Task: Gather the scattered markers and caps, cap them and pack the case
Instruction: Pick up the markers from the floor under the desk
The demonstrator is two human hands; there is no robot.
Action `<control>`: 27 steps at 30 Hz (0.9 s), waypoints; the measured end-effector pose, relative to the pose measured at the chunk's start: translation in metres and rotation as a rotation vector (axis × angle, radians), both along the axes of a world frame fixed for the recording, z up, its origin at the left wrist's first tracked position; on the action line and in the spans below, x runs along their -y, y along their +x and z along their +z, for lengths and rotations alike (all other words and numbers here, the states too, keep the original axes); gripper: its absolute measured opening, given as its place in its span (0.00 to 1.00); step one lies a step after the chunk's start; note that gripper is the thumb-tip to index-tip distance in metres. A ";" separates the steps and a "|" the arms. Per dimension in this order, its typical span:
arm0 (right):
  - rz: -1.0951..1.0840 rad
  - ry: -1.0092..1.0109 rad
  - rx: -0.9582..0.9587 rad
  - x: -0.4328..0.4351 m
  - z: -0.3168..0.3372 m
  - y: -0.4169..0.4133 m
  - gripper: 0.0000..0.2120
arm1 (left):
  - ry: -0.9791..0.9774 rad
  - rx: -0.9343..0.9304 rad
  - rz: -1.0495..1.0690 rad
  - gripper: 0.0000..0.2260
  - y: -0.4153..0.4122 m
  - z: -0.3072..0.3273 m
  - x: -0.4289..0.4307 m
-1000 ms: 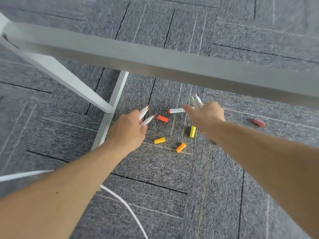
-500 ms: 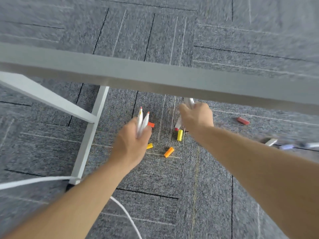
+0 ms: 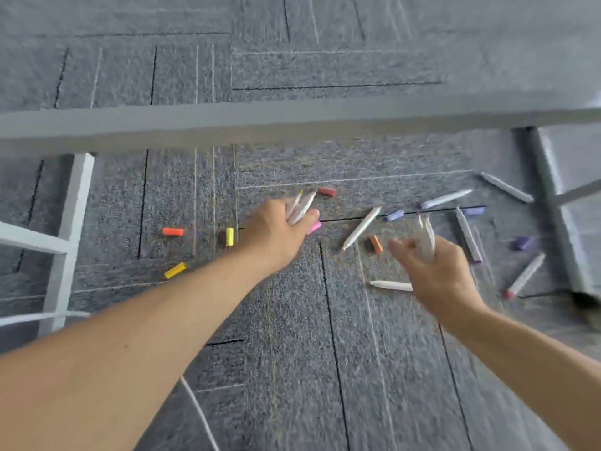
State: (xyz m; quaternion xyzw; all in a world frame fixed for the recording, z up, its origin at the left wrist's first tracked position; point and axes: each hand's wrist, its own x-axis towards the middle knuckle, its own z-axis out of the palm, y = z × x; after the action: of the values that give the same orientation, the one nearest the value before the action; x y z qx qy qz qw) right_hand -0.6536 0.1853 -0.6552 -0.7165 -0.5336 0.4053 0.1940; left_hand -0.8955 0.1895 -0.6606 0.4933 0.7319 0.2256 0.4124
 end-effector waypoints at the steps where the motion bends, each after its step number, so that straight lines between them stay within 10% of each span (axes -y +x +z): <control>1: 0.065 0.021 0.076 0.004 0.000 0.015 0.16 | -0.004 -0.037 -0.044 0.18 0.009 0.002 -0.007; 10: 0.716 -0.023 0.468 -0.001 -0.035 0.064 0.16 | -0.023 -0.307 -0.297 0.10 0.048 -0.018 -0.027; 18: 0.764 -0.038 0.389 -0.018 -0.058 0.075 0.10 | -0.058 -0.433 -0.484 0.10 0.092 -0.050 -0.078; 27: 0.047 -0.019 0.010 -0.013 -0.045 0.116 0.13 | -0.044 -0.428 -0.399 0.06 0.091 -0.042 -0.076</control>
State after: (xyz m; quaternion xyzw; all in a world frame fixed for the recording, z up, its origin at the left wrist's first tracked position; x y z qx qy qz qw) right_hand -0.5374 0.1987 -0.6997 -0.7075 -0.5476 0.4110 0.1749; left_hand -0.8042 0.2651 -0.7024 0.6546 0.6957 0.0151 0.2954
